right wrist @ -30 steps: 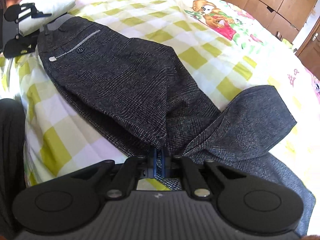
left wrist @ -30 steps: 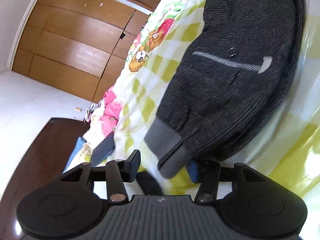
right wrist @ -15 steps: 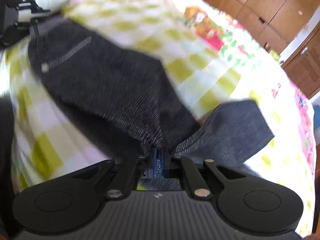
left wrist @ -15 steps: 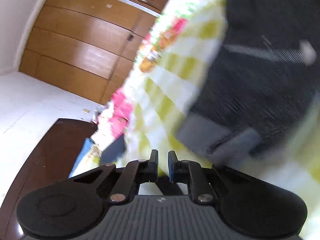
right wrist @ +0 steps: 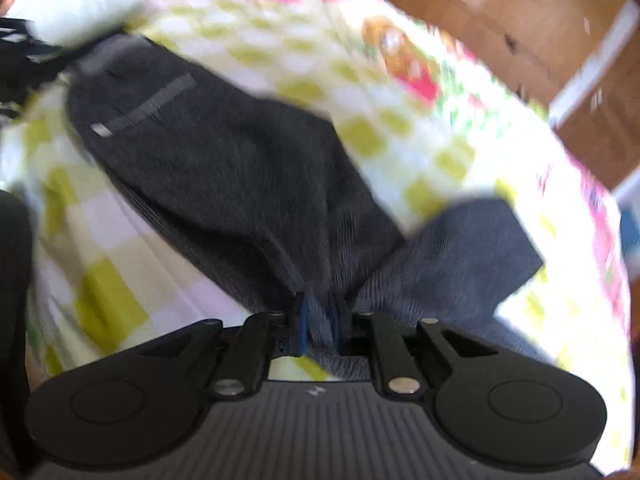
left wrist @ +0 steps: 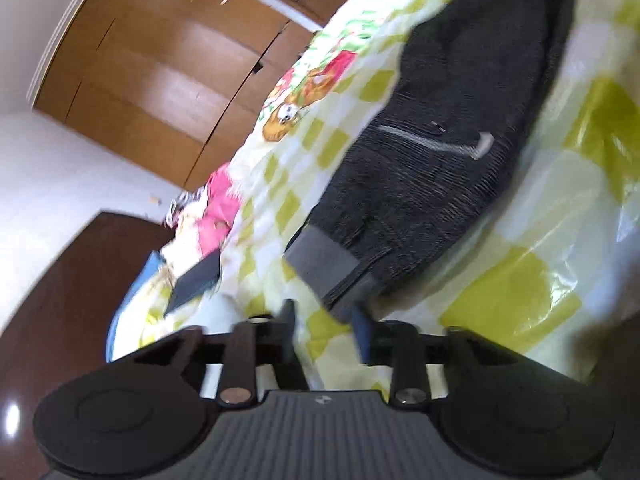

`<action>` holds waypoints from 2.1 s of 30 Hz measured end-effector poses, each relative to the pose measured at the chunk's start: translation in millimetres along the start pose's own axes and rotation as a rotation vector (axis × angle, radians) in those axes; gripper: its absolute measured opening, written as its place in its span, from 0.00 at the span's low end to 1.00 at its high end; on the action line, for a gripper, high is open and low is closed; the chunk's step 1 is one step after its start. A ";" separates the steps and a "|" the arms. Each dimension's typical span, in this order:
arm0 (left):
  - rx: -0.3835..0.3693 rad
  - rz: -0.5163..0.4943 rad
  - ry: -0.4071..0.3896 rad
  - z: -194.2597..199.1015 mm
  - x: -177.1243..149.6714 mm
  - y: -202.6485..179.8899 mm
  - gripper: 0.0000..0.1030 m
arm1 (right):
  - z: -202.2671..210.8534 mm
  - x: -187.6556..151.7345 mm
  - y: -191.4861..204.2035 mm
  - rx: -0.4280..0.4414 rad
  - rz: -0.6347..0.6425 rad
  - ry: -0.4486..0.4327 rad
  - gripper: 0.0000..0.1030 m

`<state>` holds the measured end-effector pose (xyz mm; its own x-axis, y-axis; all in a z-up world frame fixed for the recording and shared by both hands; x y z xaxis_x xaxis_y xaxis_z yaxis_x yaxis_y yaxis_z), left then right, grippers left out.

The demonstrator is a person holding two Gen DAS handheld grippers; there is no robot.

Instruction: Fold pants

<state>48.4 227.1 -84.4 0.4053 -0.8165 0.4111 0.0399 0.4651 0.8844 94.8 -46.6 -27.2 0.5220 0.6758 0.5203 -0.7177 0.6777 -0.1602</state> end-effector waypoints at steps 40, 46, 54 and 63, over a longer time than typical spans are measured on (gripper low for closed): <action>0.019 -0.069 -0.264 -21.2 22.1 35.2 0.49 | -76.9 228.7 140.4 0.394 0.023 -0.319 0.14; 0.008 -0.087 -0.229 -27.3 13.6 29.1 0.49 | -111.5 243.6 153.1 0.351 0.060 -0.316 0.14; -0.052 -0.162 -0.126 -14.4 -32.1 12.6 0.49 | -154.5 199.3 193.4 0.388 0.161 -0.205 0.15; -0.012 -0.081 -0.202 -1.0 -2.8 24.5 0.49 | -140.5 184.6 184.1 0.360 0.243 -0.203 0.11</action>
<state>49.2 241.1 -64.1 0.2096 -0.9028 0.3755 0.0759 0.3979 0.9143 123.7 243.6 -78.5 0.2443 0.7077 0.6630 -0.9406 0.3392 -0.0154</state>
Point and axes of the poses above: each gripper's, at about its wrist camera, not at the fingertips, and z roughly against the way its jaws point, y to its left, x to its top, the point moved 9 cm from there along -z, roughly the way its jaws point, and after that the axes turned 15 degrees about x, right-handed, at the moved point
